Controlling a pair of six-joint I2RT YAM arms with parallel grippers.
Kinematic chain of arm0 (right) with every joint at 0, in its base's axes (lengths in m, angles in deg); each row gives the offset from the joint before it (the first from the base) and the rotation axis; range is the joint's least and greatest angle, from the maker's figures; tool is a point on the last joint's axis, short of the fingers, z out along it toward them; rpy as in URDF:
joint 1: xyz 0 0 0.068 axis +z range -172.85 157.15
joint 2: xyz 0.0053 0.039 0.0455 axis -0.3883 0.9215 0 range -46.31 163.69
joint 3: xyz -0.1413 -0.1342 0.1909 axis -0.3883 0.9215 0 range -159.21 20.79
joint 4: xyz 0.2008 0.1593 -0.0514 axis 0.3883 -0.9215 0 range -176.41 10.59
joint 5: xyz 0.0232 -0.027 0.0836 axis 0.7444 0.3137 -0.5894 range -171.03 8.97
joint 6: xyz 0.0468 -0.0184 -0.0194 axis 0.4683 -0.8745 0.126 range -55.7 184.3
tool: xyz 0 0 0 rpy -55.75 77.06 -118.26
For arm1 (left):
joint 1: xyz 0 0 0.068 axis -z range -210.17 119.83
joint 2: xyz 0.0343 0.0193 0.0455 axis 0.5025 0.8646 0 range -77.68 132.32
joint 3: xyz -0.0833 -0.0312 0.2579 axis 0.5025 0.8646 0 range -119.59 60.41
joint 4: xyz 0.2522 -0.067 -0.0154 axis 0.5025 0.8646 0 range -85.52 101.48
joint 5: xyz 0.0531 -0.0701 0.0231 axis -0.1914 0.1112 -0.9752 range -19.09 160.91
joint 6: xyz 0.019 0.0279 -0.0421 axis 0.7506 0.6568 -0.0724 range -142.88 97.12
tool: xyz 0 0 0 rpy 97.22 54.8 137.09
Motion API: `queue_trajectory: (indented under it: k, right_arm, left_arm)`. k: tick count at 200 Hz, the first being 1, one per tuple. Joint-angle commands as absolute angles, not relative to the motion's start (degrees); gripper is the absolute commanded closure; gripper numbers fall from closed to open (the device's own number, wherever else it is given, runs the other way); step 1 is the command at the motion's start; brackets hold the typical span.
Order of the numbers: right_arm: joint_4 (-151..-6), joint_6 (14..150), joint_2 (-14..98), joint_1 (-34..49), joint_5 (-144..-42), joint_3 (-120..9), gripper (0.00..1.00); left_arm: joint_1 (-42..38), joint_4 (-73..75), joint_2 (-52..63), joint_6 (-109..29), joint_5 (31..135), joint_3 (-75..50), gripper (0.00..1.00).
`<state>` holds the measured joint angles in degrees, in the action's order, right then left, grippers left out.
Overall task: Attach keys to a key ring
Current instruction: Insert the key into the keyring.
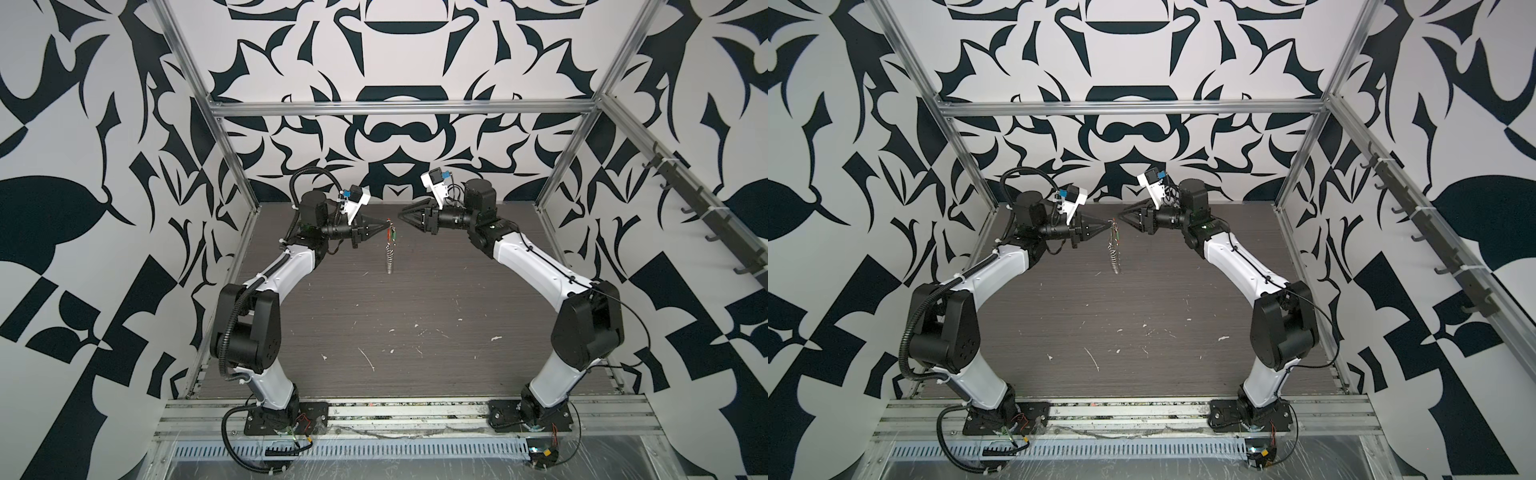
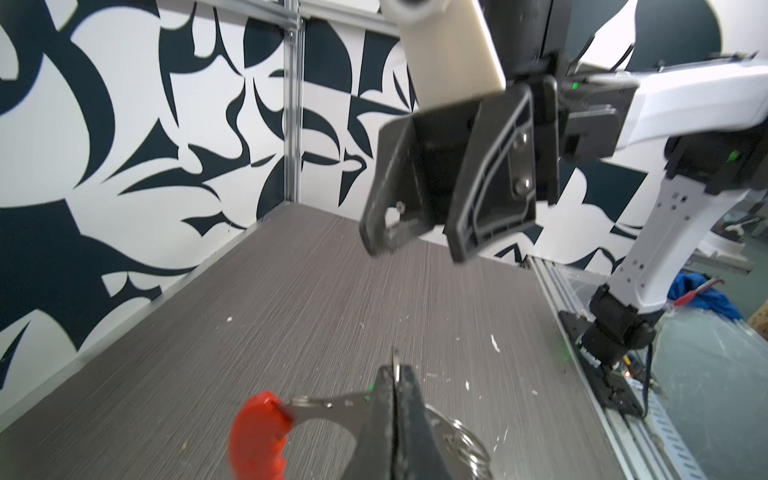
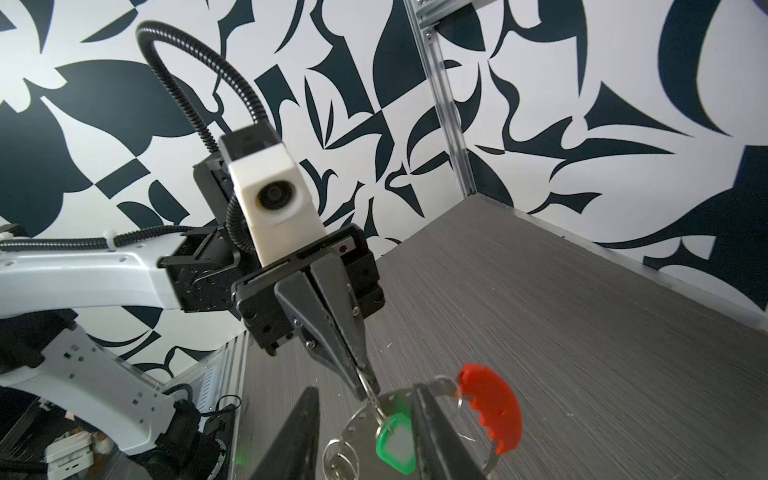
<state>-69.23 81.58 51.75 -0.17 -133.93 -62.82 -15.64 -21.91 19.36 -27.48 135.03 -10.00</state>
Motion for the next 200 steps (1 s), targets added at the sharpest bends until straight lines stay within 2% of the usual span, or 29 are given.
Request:
queue_trajectory:
  k: [1,26,50,140,171,200]
  right_arm:
    - [-66.2,82.7,51.1,0.3,-136.2,-63.0,0.61]
    - [-65.3,83.4,51.6,0.4,-136.4,-63.0,0.63]
    - [-65.2,83.3,51.9,0.4,-136.5,-63.4,0.63]
    - [-59.8,88.4,54.2,0.9,-137.9,-65.2,0.65]
    - [-58.9,89.1,54.8,1.1,-138.2,-65.3,0.80]
    - [-58.5,89.4,54.6,1.1,-138.2,-65.5,0.81]
  left_arm:
    - [-15.8,-36.0,18.7,-37.0,136.9,-9.1,1.00]
    - [-16.0,-49.9,21.0,-47.8,137.1,-8.7,1.00]
    - [-16.4,-56.6,22.8,-54.1,137.6,-9.2,1.00]
    - [-16.3,-56.3,22.9,-54.9,137.7,-9.4,1.00]
    - [-16.3,-55.9,22.9,-54.8,138.0,-9.5,1.00]
    - [-16.3,-55.5,23.2,-54.7,138.2,-9.9,1.00]
